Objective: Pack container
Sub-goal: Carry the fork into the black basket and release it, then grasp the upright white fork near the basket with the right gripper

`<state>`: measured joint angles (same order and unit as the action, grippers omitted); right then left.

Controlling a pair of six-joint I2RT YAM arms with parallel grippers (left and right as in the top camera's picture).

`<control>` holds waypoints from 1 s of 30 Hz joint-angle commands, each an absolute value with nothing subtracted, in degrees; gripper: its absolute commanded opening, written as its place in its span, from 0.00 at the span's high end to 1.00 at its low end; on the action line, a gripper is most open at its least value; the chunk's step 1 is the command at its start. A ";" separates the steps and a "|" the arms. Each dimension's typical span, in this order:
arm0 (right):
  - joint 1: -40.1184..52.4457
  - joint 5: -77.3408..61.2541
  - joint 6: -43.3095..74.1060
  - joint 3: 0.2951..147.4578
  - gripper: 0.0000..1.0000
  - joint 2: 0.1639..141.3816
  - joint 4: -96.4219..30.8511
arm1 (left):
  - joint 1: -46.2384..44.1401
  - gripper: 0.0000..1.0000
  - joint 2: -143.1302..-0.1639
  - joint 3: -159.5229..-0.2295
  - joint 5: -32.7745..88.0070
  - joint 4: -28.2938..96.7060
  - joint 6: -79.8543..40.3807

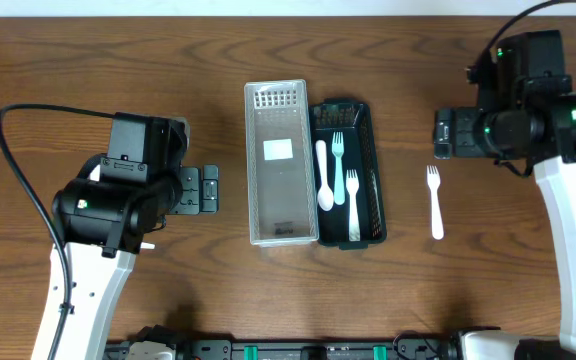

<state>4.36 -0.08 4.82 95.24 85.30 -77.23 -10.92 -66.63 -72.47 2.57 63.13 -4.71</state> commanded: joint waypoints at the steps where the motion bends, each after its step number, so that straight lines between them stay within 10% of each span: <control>1: 3.01 0.23 -2.57 90.94 0.02 87.13 -76.23 | -10.68 0.02 -67.00 -72.55 1.89 63.55 -5.02; 13: 3.01 0.47 0.38 65.30 0.01 93.03 -56.31 | -10.68 0.02 -67.83 -72.55 1.89 63.64 -5.02; 30: 2.74 -0.69 1.69 64.84 0.01 109.43 -45.36 | -10.68 0.02 -67.83 -72.53 1.89 64.49 -5.02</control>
<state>3.29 0.08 0.99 64.29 107.66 -46.46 -10.92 -67.51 -72.47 2.57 64.20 -4.71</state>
